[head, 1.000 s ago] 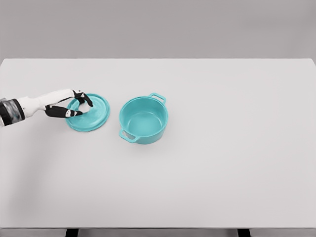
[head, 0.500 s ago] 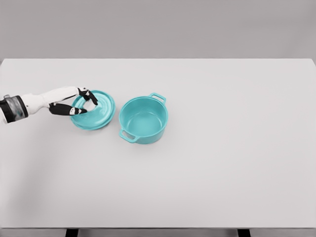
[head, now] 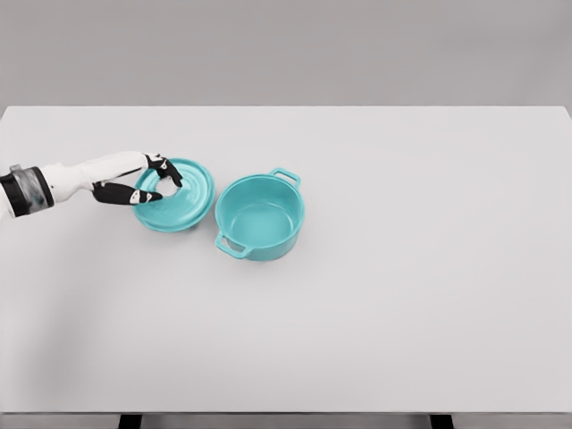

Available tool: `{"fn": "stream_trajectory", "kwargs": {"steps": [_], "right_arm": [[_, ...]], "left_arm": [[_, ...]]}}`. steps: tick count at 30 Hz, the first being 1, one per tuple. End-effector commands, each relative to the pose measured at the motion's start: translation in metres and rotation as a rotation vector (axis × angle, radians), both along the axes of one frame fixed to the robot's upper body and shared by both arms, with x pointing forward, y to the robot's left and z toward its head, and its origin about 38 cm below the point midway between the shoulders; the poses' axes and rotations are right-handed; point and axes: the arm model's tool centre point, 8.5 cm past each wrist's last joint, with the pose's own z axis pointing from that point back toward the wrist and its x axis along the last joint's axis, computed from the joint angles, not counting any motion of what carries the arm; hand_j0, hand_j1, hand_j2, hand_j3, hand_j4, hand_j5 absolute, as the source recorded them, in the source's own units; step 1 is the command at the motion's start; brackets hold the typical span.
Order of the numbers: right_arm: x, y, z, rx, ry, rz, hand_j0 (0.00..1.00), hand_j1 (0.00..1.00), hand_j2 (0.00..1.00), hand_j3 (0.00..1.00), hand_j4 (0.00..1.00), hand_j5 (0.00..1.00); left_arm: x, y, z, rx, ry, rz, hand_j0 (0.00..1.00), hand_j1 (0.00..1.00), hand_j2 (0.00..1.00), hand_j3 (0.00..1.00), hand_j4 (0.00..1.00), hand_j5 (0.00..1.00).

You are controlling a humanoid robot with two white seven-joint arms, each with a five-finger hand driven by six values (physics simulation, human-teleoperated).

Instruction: Cover the pot with left arm

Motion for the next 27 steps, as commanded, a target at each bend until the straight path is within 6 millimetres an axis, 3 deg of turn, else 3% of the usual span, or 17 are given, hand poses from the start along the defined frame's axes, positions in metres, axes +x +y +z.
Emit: {"fn": "stream_trajectory", "kwargs": {"steps": [1, 16, 27], "right_arm": [[0.0, 0.0, 0.0, 0.0, 0.0, 0.0, 1.0, 1.0, 1.0, 1.0, 1.0, 1.0], [0.0, 0.0, 0.0, 0.0, 0.0, 0.0, 1.0, 1.0, 1.0, 1.0, 1.0, 1.0], [0.0, 0.0, 0.0, 0.0, 0.0, 0.0, 1.0, 1.0, 1.0, 1.0, 1.0, 1.0]], "left_arm": [[0.0, 0.001, 0.002, -0.007, -0.002, 0.002, 0.57, 0.57, 0.57, 0.57, 0.57, 0.57], [0.003, 0.001, 0.028, -0.02, -0.053, -0.016, 0.57, 0.57, 0.57, 0.57, 0.57, 0.57], [0.0, -0.01, 0.041, -0.063, -0.077, -0.052, 0.58, 0.58, 0.58, 0.58, 0.58, 0.58]]}}
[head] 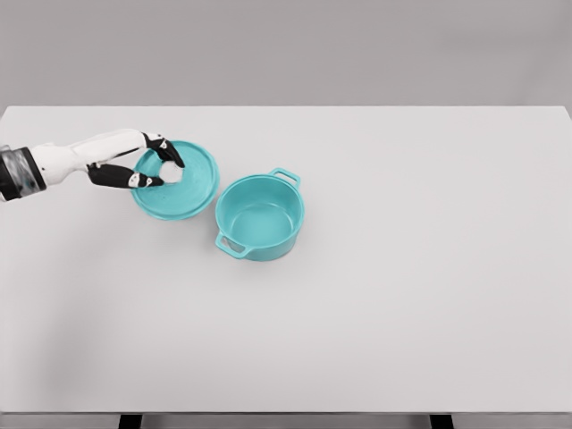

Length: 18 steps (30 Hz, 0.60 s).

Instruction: Cover the pot with left arm

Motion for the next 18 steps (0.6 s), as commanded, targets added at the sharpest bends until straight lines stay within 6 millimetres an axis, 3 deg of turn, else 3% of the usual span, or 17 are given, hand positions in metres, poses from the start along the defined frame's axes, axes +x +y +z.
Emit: {"fn": "stream_trajectory", "kwargs": {"steps": [1, 18], "right_arm": [[0.0, 0.0, 0.0, 0.001, 0.0, 0.0, 1.0, 1.0, 1.0, 1.0, 1.0, 1.0], [0.0, 0.0, 0.0, 0.001, 0.0, 0.0, 1.0, 1.0, 1.0, 1.0, 1.0, 1.0]], "left_arm": [[0.0, -0.002, 0.002, -0.015, -0.002, -0.005, 0.58, 0.58, 0.58, 0.58, 0.58, 0.58], [-0.005, -0.024, 0.002, -0.011, -0.009, -0.069, 0.58, 0.58, 0.58, 0.58, 0.58, 0.58]]}}
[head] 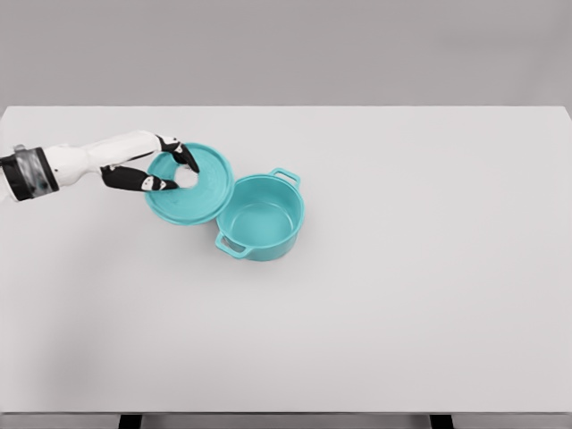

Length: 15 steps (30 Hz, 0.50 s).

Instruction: Cover the pot with left arm

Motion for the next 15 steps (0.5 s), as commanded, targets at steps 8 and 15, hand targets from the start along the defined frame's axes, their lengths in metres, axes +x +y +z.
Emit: {"fn": "stream_trajectory", "kwargs": {"steps": [8, 15], "right_arm": [[0.0, 0.0, 0.0, 0.0, 0.0, 0.0, 1.0, 1.0, 1.0, 1.0, 1.0, 1.0], [0.0, 0.0, 0.0, 0.0, 0.0, 0.0, 1.0, 1.0, 1.0, 1.0, 1.0, 1.0]], "left_arm": [[-0.002, -0.016, -0.002, -0.008, 0.003, -0.037, 0.58, 0.58, 0.58, 0.58, 0.58, 0.58], [-0.005, -0.032, 0.004, -0.028, -0.019, -0.077, 0.58, 0.58, 0.58, 0.58, 0.58, 0.58]]}}
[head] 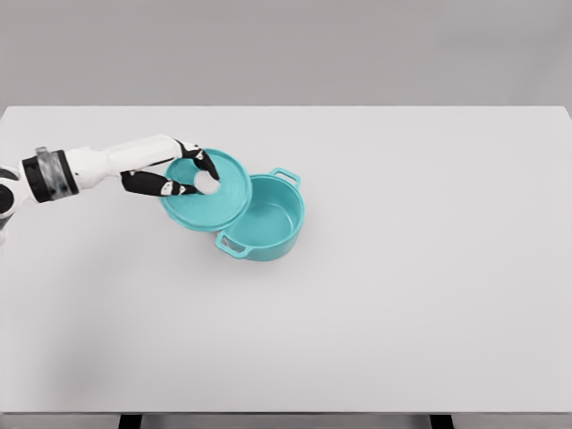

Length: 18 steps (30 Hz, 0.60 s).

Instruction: Cover the pot with left arm

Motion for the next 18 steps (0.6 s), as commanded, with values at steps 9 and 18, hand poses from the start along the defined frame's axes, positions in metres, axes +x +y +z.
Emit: {"fn": "stream_trajectory", "kwargs": {"steps": [9, 18], "right_arm": [[0.0, 0.0, 0.0, 0.0, 0.0, 0.0, 1.0, 1.0, 1.0, 1.0, 1.0, 1.0], [0.0, 0.0, 0.0, 0.0, 0.0, 0.0, 1.0, 1.0, 1.0, 1.0, 1.0, 1.0]], "left_arm": [[0.0, -0.027, 0.0, -0.054, -0.002, -0.043, 0.58, 0.58, 0.58, 0.58, 0.58, 0.58], [0.001, -0.044, -0.006, -0.084, 0.008, -0.064, 0.58, 0.58, 0.58, 0.58, 0.58, 0.58]]}}
